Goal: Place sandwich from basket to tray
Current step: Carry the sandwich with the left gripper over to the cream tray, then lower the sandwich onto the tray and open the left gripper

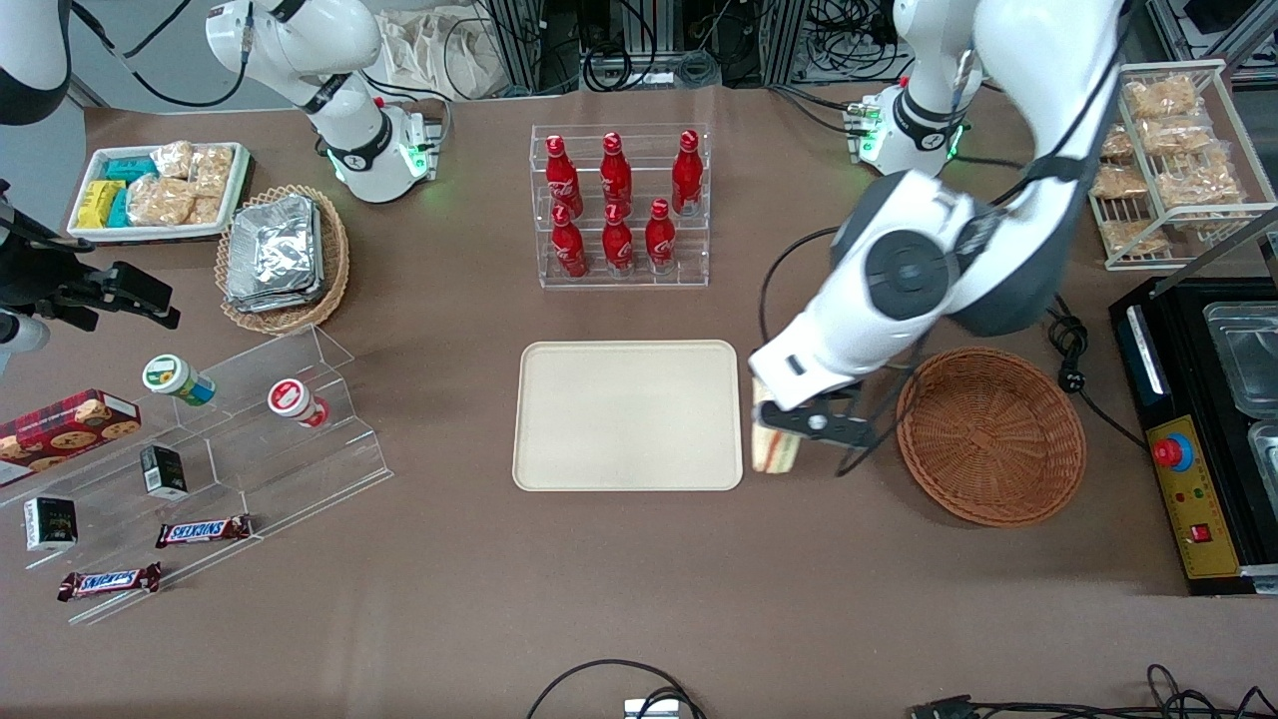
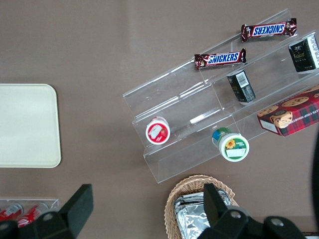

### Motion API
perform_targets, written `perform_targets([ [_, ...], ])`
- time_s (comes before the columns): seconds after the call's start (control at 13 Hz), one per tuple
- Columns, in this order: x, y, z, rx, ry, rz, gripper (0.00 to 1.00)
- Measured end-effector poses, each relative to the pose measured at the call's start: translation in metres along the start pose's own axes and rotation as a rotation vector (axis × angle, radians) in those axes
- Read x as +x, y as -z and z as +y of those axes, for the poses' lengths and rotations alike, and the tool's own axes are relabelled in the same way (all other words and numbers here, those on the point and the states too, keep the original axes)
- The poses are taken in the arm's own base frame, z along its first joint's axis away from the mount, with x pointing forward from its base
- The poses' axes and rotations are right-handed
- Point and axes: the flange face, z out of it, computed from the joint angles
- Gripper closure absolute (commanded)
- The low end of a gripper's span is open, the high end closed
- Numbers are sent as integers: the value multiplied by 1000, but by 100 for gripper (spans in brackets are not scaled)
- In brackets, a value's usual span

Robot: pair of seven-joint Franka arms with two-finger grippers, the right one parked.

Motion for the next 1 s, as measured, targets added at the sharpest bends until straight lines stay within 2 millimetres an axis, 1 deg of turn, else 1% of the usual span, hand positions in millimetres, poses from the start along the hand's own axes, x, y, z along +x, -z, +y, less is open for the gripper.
perform_targets([
  [0.08,3,-28,14,3,23,-10,100],
  [0.23,5,-83,30,24,66,-40,100],
  [0.38,4,-126,43,49,101,-61,100],
  [0.46,1,-140,48,59,114,-74,100],
  [0.54,-1,-149,53,66,117,-83,100],
  [0.62,-3,-152,55,69,115,-86,100],
  [0.85,-3,-154,54,83,109,-85,100],
  [0.92,-4,-158,55,96,99,-86,100],
  [1.0,-6,-165,56,107,91,-90,90],
])
